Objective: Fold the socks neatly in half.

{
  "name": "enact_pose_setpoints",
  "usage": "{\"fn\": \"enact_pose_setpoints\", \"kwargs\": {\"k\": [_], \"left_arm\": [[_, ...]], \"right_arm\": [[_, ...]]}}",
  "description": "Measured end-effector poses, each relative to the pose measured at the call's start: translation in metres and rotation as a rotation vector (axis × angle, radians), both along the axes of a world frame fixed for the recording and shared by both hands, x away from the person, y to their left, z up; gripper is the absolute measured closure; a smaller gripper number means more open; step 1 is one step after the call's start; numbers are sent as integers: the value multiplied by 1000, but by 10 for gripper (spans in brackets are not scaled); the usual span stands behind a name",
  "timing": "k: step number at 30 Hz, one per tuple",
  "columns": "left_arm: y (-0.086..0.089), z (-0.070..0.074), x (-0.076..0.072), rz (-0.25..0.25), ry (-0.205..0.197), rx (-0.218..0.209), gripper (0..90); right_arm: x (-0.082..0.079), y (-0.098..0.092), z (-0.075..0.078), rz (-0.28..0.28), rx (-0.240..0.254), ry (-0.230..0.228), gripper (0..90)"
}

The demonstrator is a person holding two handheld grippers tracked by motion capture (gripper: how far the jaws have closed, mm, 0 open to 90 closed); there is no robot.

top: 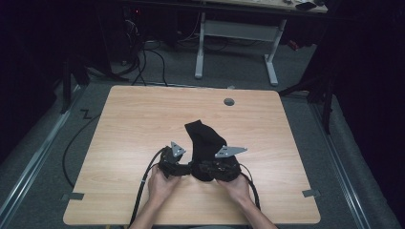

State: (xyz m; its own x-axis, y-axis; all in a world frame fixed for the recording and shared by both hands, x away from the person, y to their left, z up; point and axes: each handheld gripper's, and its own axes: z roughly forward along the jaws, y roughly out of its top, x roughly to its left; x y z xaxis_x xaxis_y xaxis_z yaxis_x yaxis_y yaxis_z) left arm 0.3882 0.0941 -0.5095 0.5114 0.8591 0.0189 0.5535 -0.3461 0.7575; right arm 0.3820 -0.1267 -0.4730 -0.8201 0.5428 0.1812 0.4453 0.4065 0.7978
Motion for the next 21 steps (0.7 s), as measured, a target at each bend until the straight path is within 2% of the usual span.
{"fn": "enact_pose_setpoints", "kwargs": {"k": [3,5,6,7,9,10,12,16,18,21], "left_arm": [[0,0,0,0,0,0,243],[0,0,0,-1,0,0,244],[0,0,0,-1,0,0,245],[0,0,0,0,0,0,245],[-1,0,0,3,-3,-1,260],[-1,0,-1,-3,-6,-1,278],[-1,0,-1,-6,-6,-2,286],[-1,0,-2,-18,-9,-2,318],[-1,0,-2,-18,-9,-3,319],[-1,0,-2,-18,-9,-3,319]], "right_arm": [[6,-5,7,-81,7,-23,653],[11,-1,4,-114,-38,-35,646],[17,6,-5,-126,-98,-30,650],[17,6,-5,-126,-98,-30,650],[21,13,-15,-118,-150,-29,679],[22,17,-21,-94,-179,-35,706],[22,17,-25,-81,-193,-38,728],[22,11,-28,-53,-190,-39,854],[17,10,-28,-39,-206,-57,863],[9,10,-26,-14,-216,-57,864]]}}
